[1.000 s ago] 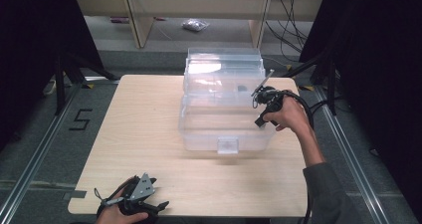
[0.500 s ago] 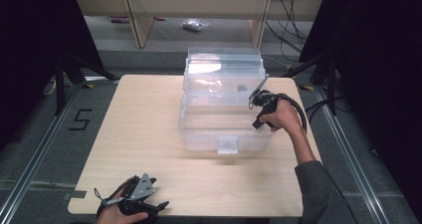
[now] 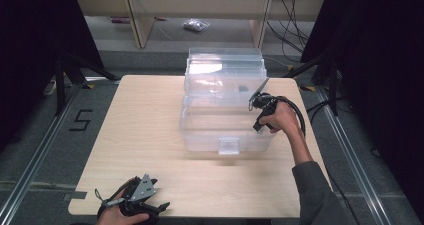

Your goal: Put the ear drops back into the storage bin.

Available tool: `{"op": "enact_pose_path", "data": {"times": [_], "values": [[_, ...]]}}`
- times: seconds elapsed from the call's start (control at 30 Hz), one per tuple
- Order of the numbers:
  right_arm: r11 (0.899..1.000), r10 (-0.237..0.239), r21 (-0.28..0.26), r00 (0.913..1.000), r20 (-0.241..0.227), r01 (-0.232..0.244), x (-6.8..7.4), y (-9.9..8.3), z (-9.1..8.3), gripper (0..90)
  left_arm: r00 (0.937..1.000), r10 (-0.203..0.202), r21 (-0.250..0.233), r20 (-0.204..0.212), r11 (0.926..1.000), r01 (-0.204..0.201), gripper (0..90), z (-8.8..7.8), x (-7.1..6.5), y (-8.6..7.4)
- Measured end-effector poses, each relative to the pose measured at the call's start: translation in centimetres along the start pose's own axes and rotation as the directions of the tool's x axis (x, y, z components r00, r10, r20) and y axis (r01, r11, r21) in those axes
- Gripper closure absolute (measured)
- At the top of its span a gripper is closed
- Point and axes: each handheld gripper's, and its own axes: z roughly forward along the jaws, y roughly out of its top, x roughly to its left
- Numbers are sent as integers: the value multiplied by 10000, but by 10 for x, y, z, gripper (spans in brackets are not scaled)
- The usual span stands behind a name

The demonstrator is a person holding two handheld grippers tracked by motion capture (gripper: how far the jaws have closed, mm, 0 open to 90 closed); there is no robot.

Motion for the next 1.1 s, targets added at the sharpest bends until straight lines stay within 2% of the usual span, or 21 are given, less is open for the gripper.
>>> {"op": "enact_pose_path", "data": {"times": [0.03, 0.07, 0.1, 0.13, 0.17, 0.2, 0.23, 0.27, 0.3, 0.4, 0.67, 0.7, 0.8, 0.83, 0.87, 0.97, 1.07, 1.1], "values": [[10000, 0, 0, 10000, 0, 0, 0, 0, 0, 601, 10000, 0, 0, 0, 10000, 0, 166, 0, 0, 0], [9993, -321, -200, 9995, -31, 321, -2, 0, 3, 601, 10000, -8, 4, -9, 10000, 8, 166, 0, 0, 0], [9993, -321, -200, 9995, -31, 321, -2, 0, 3, 601, 10000, 8, 14, -46, 10000, -8, 166, 1, 0, 0], [9999, -70, -144, 10000, -66, 69, -1, 0, 4, 601, 10000, 20, 24, -46, 10000, -19, 166, 1, 0, 0], [9996, -235, -154, 9997, -17, 234, -2, 1, 5, 601, 9999, -139, 9, -57, 9999, 139, 166, 1, -1, 0], [9999, -126, -81, 9999, -58, 125, -1, 1, 7, 601, 9999, -148, -22, -29, 9999, 147, 166, 1, -1, -1], [9996, -269, -67, 9996, -23, 269, -2, 2, 7, 601, 9999, -146, -49, -16, 9999, 146, 166, 1, -1, -1], [9995, -295, -66, 9996, 38, 296, -3, 3, 10, 601, 10000, 54, 43, -50, 10000, -54, 166, 0, 0, 0], [9995, -295, -66, 9996, 38, 296, -3, 3, 10, 601, 10000, 54, 43, -50, 10000, -54, 166, 0, 0, 0], [9994, 133, 322, 9999, 99, -137, 0, 5, 12, 601, 10000, -5, 6, -1, 10000, 5, 166, 0, 0, 0], [9980, 320, 541, 9994, 108, -325, -4, 6, 19, 601, 10000, 4, 13, -5, 10000, -4, 166, 0, 0, 0], [9986, 208, 473, 9996, 188, -217, -5, 6, 21, 601, 9999, -172, 9, 0, 9999, 172, 166, 1, -1, -1], [9965, 482, 676, 9987, 192, -493, -2, 8, 20, 601, 9999, -152, 3, -9, 9999, 152, 166, 1, -1, 0], [9965, 482, 676, 9987, 192, -493, -2, 8, 20, 601, 9999, -139, 9, -9, 9999, 139, 166, 1, -1, 0], [9984, 86, 551, 9998, 174, -96, -5, 8, 22, 601, 9999, -136, 8, -12, 9999, 136, 166, 0, -1, 0], [9955, 412, 844, 9989, 225, -429, -3, 10, 24, 601, 10000, -8, -18, -4, 10000, 7, 166, 0, 0, 0], [9952, 393, 887, 9989, 254, -414, -2, 11, 26, 601, 10000, -4, -1, -13, 10000, 4, 166, 0, 0, 0], [9959, 292, 849, 9990, 339, -320, -2, 11, 27, 601, 9998, -187, -5, -7, 9998, 187, 166, 1, -1, 0]]}}
